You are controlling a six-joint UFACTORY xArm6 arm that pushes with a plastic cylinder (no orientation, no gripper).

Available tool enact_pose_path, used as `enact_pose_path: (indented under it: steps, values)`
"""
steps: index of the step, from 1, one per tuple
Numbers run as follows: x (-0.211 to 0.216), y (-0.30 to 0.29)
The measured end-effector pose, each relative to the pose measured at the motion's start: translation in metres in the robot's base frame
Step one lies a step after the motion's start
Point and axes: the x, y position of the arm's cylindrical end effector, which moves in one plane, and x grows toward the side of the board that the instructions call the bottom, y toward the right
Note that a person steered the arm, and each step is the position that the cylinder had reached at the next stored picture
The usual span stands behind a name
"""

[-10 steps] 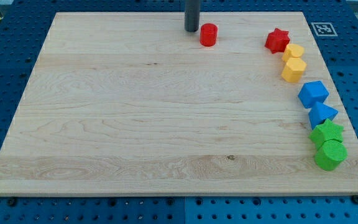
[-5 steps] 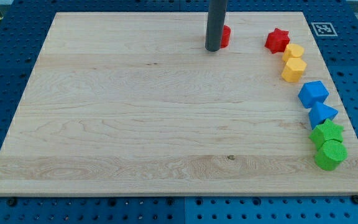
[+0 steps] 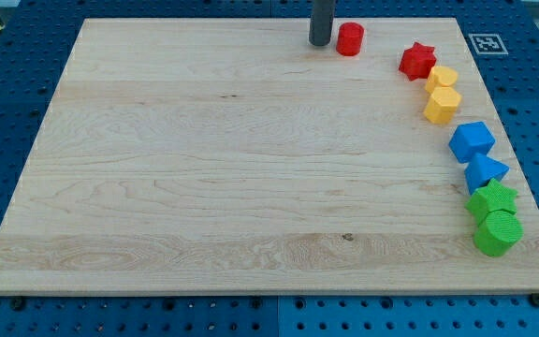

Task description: Put the red circle vertically above the red star

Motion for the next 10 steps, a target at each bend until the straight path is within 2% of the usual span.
enact_pose_path:
  steps: [1,2,4,10]
  values:
    - [0.016,0.000]
    - [-0.004,-0.001]
    - [-0.013,0.000]
    - [-0.013,0.089]
